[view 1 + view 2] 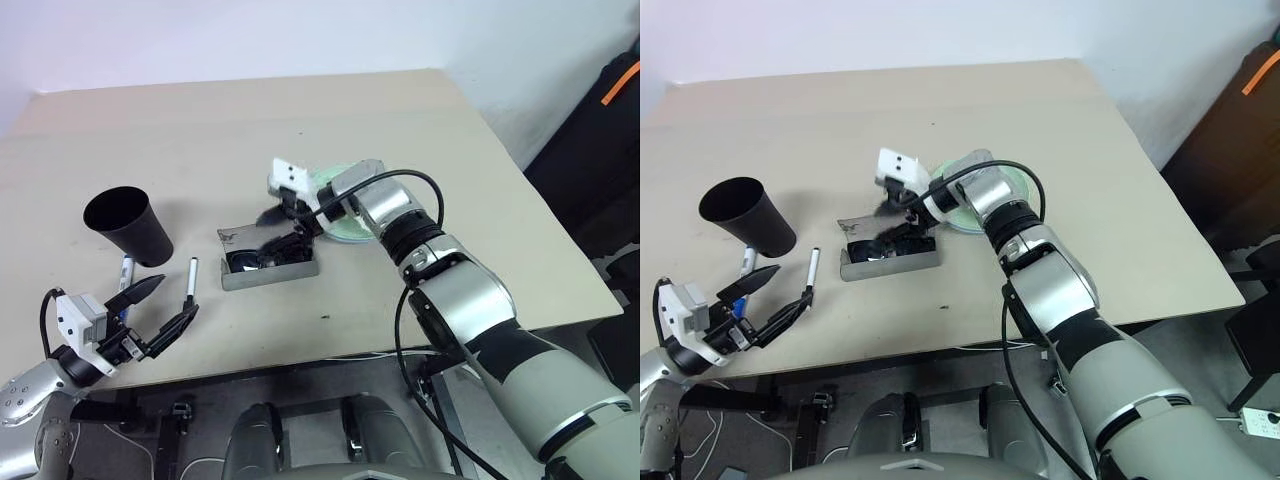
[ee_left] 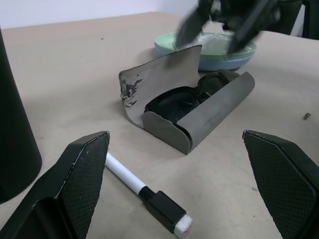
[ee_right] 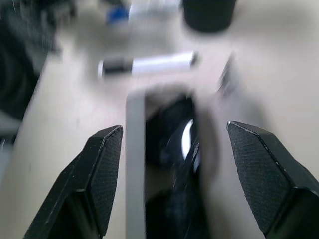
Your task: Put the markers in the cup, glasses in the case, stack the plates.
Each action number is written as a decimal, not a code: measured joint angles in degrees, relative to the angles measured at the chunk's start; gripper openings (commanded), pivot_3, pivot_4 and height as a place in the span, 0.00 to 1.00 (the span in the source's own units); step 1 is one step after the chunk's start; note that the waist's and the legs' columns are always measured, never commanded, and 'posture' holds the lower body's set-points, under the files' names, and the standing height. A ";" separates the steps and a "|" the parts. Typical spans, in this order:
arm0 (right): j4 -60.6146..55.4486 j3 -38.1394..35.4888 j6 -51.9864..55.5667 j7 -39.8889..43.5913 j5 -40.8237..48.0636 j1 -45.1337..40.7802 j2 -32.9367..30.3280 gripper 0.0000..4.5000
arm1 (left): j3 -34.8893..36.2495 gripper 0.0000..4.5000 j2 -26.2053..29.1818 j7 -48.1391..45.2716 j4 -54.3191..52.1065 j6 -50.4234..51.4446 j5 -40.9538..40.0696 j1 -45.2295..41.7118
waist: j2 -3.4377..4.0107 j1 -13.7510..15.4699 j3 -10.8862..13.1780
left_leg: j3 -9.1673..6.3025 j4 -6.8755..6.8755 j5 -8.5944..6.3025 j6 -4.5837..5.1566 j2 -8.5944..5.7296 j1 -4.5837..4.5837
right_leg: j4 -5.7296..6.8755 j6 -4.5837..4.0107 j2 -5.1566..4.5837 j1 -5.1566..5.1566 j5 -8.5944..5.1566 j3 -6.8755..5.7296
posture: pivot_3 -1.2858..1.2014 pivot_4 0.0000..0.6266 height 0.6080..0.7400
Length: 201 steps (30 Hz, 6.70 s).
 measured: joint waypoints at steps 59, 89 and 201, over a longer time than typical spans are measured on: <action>-22.47 6.15 -5.44 -6.69 -6.58 19.89 -3.40 0.04 | 7.78 1.00 -0.70 3.82 -3.99 0.39 -4.26 7.59 | -0.02 0.02 -0.01 | -0.04 0.07 0.03 -0.03 0.00 0.04 | 0.14 0.00 0.01 0.04 0.00 0.00 | 0.52 0.24 0.89; -48.85 -0.14 3.73 -18.72 13.76 39.63 -4.77 0.04 | 7.47 1.00 -0.99 56.28 -16.24 49.85 -0.53 -9.26 | -0.19 0.10 -0.11 | -0.24 0.01 0.03 -0.06 -0.03 0.97 | 0.02 -0.06 0.09 1.02 0.05 -0.02 | 0.52 0.24 0.89; -56.18 0.10 -1.31 -27.73 16.59 50.93 -6.64 0.77 | 1.25 0.99 -6.64 41.08 6.22 4.07 15.05 -28.56 | -0.28 1.60 -0.09 | -0.21 -0.15 0.04 -0.06 -0.07 0.94 | -0.27 0.03 0.09 1.09 0.09 -0.01 | 0.52 0.24 0.89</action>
